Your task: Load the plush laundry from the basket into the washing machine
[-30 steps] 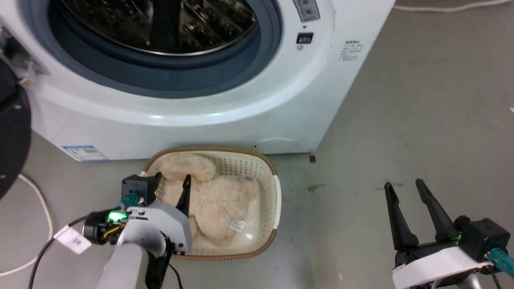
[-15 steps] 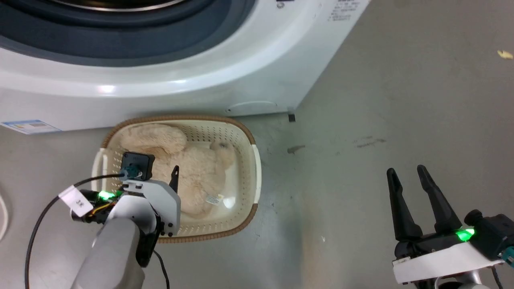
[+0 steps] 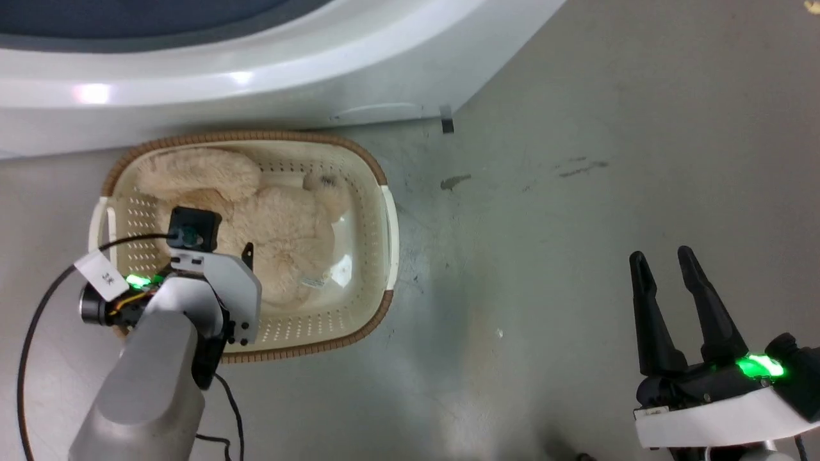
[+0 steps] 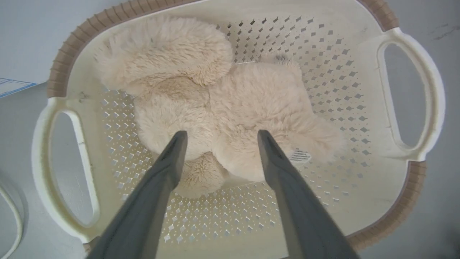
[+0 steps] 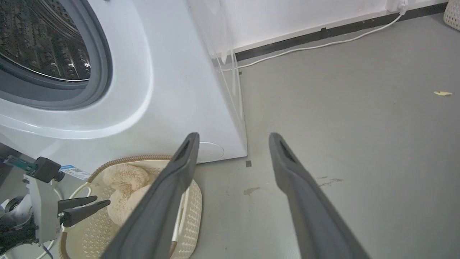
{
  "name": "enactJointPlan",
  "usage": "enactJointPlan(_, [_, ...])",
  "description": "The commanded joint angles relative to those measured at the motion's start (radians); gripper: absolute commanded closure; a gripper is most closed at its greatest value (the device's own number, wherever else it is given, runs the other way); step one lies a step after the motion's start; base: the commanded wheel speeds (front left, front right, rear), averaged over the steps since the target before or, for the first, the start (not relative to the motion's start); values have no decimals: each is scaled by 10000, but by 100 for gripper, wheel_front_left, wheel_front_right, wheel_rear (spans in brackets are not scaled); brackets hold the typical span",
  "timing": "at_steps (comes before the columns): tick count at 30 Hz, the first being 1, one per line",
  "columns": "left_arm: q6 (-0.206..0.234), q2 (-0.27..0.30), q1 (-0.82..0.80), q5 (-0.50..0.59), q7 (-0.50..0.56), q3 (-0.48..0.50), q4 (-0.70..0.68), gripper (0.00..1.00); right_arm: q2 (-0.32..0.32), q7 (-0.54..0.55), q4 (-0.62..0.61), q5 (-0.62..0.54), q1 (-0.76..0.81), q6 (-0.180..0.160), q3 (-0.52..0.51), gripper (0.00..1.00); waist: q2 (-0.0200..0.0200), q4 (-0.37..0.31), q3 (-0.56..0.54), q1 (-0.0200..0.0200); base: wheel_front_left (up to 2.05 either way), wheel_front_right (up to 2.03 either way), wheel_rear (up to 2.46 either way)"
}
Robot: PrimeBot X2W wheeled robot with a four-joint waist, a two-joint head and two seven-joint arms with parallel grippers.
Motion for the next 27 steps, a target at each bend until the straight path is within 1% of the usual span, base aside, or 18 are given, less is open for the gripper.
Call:
enactJointPlan(1, [52,113,-381,-111,97,-131,253,0,-2,-131,-140,173,64,-5,25,0,0,-13,389,-1,0,0,0])
enactJointPlan(9, [70,144,-1081,-169,174,-564,815,0,-2,-277,-336,474,146,-5,97,0,0,-78,1086,-1,0,0,0])
enactJointPlan(10, [140,184,-1195,-138,172,-629,915,0,-2,-298,-373,520,158,-5,103,0,0,-96,1174,-1,0,0,0])
enactJointPlan(11, [351,279,-1428,-56,121,-744,1087,0,-2,-339,-446,617,200,-5,98,0,0,-127,1346,-1,0,0,0])
enactJointPlan(12, [351,279,-1428,-56,121,-744,1087,0,-2,-339,-446,617,200,-5,98,0,0,-127,1346,-1,0,0,0])
enactJointPlan(14, [548,417,-1658,67,22,-892,1230,0,-2,-381,-513,720,247,-6,104,0,0,-160,1522,-1,0,0,0])
enactJointPlan(18, [881,631,-2039,59,224,-1030,1632,0,-2,-465,-633,912,319,-6,169,0,0,-222,1866,-1,0,0,0])
enactJointPlan(23, [1132,1068,-2560,176,291,-1322,2001,0,-2,-569,-833,1146,346,-6,314,0,0,-317,2285,-1,0,0,0])
enactJointPlan(27, [1287,1401,-3046,231,129,-1518,2158,0,-2,-653,-1012,1306,377,-7,418,0,0,-363,2660,-1,0,0,0])
